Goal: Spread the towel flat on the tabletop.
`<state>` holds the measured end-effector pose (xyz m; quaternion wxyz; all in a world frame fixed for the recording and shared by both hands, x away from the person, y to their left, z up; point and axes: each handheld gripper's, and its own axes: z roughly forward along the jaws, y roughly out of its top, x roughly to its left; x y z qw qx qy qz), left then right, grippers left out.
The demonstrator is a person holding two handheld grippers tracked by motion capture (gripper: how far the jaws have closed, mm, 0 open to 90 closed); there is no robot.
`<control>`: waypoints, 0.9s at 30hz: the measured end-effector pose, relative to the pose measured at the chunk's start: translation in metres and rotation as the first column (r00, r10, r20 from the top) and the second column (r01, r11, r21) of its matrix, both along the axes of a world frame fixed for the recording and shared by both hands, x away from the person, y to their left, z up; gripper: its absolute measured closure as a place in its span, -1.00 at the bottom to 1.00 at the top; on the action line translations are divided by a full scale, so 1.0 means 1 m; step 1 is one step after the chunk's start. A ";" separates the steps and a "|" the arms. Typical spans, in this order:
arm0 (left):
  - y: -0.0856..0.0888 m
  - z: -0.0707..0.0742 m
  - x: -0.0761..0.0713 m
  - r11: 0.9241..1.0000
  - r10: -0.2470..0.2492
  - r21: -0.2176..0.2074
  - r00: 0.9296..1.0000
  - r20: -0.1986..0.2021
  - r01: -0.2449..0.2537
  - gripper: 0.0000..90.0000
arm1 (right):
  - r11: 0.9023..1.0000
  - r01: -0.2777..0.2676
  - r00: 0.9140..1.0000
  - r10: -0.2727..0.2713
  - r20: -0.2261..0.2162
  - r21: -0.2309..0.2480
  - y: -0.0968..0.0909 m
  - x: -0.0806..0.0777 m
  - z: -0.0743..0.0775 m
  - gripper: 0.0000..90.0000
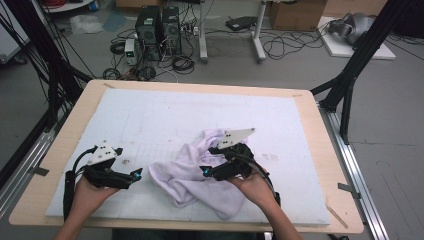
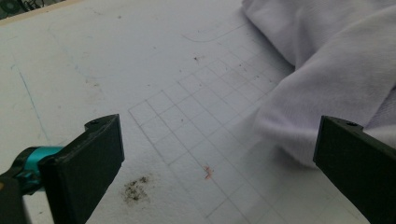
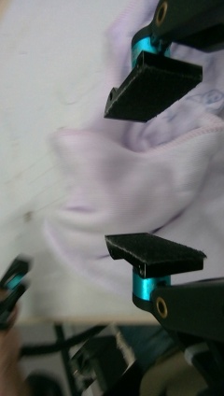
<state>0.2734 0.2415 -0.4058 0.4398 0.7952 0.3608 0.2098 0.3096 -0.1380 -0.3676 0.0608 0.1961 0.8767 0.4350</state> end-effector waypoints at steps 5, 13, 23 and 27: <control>0.002 0.000 0.001 1.000 -0.003 0.001 1.000 -0.001 0.003 -0.95 | 0.994 -0.029 0.999 0.026 -0.029 -0.103 0.012 0.004 -0.031 0.11; -0.004 0.000 0.000 1.000 -0.030 0.002 1.000 -0.001 0.030 -0.87 | 0.987 -0.083 0.995 0.076 -0.058 -0.137 0.008 -0.006 -0.048 0.86; -0.008 0.001 0.000 0.999 -0.047 -0.002 0.999 -0.002 0.047 -0.83 | 0.993 -0.089 0.993 0.081 -0.089 -0.083 -0.028 -0.034 -0.046 0.88; -0.012 0.004 -0.001 0.998 -0.063 -0.017 0.998 0.008 0.064 -0.78 | 0.989 -0.113 0.988 0.102 -0.117 -0.094 -0.041 -0.048 -0.049 0.87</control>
